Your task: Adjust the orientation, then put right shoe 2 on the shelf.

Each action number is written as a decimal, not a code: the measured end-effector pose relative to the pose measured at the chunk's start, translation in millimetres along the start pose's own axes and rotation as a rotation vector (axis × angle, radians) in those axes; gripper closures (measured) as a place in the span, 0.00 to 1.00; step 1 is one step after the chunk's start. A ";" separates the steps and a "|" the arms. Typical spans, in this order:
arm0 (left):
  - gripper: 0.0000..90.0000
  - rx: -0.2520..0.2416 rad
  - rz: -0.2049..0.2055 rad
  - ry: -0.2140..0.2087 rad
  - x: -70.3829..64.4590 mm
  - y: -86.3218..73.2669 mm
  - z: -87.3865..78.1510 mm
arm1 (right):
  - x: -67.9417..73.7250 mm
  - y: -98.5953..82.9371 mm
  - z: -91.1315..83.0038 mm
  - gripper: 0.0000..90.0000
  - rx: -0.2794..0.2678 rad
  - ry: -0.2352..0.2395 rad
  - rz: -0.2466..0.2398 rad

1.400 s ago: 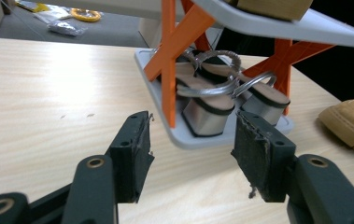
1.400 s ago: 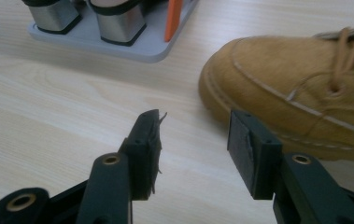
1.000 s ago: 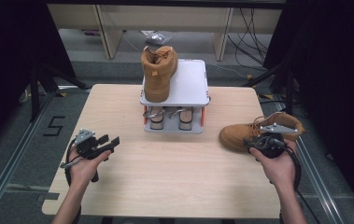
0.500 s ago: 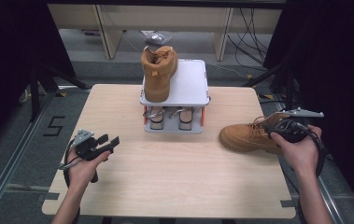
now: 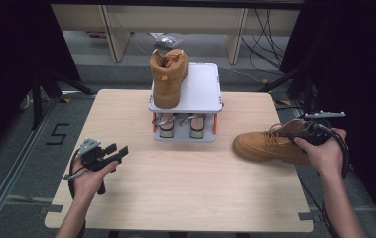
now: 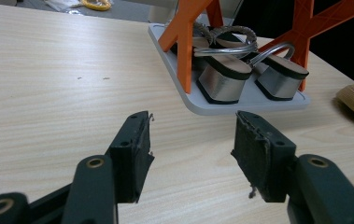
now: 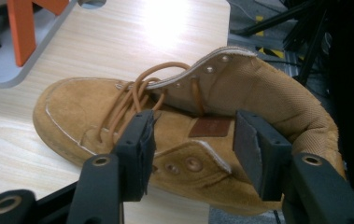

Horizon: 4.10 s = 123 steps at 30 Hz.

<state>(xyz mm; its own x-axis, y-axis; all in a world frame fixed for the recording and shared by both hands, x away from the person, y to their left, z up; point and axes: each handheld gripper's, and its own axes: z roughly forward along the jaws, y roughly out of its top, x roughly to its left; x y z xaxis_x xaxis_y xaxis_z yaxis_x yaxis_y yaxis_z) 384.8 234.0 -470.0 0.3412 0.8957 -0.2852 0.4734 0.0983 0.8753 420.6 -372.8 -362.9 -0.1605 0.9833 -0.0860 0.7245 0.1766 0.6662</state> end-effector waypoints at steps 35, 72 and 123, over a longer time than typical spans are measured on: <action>0.51 0.013 -0.026 -0.022 1.0 -3.5 2.6 | 80.1 33.7 14.7 0.98 0.285 0.234 -0.057; 0.51 0.020 -0.061 -0.033 1.8 -4.1 2.4 | 17.5 22.9 -17.9 0.64 0.012 0.151 0.044; 0.51 0.010 -0.076 -0.035 3.8 -7.0 -7.9 | 38.1 -2.5 34.9 0.80 0.533 0.140 0.107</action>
<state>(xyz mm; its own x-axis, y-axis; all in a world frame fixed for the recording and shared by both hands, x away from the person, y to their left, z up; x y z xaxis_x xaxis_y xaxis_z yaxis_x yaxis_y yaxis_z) 376.4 240.2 -474.1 0.3322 0.8701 -0.3642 0.5074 0.1606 0.8466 436.1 -334.2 -393.7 -0.1287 0.9881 0.0845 0.9743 0.1101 0.1964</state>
